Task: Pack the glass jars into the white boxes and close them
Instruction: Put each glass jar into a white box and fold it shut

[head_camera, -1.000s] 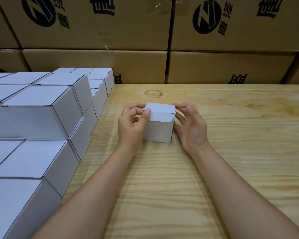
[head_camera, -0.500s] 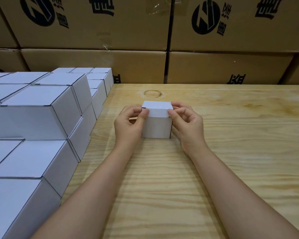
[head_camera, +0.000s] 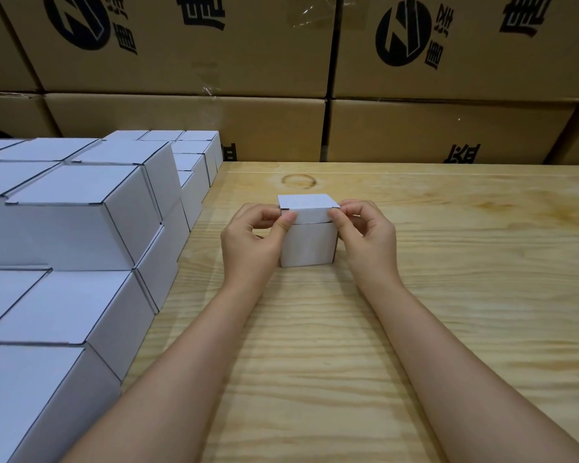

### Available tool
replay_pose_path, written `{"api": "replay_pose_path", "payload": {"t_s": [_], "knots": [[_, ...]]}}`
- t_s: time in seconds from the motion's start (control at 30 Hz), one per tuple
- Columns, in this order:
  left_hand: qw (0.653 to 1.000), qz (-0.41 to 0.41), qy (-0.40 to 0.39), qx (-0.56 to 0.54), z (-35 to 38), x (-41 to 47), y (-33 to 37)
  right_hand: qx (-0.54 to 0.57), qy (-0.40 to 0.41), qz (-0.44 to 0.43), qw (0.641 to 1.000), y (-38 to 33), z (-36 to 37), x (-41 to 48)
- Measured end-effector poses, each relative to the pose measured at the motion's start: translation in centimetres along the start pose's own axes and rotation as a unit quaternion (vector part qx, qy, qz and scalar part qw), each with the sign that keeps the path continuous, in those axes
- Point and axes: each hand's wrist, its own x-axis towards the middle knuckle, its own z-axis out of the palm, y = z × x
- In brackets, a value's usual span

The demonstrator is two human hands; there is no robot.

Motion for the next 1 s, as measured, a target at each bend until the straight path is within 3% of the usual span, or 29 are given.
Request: {"api": "replay_pose_path", "payload": {"t_s": [0.33, 0.57, 0.73, 1.0], "knots": [[0.999, 0.027, -0.010, 0.023, -0.04, -0.05, -0.11, -0.096, -0.002, -0.091, 0.991, 0.36, 0.11, 0.10], [1.000, 0.001, 0.012, 0.008, -0.11, -0.17, 0.25, -0.036, -0.002, -0.048, 0.998, 0.21, -0.03, 0.00], [0.997, 0.064, -0.022, 0.029, 0.06, -0.47, 0.27, -0.050, -0.035, -0.096, 0.993, -0.13, 0.05, -0.27], [0.997, 0.044, -0.026, 0.065, 0.05, -0.36, -0.46, -0.021, -0.048, -0.043, 0.998, 0.14, 0.21, -0.19]]}}
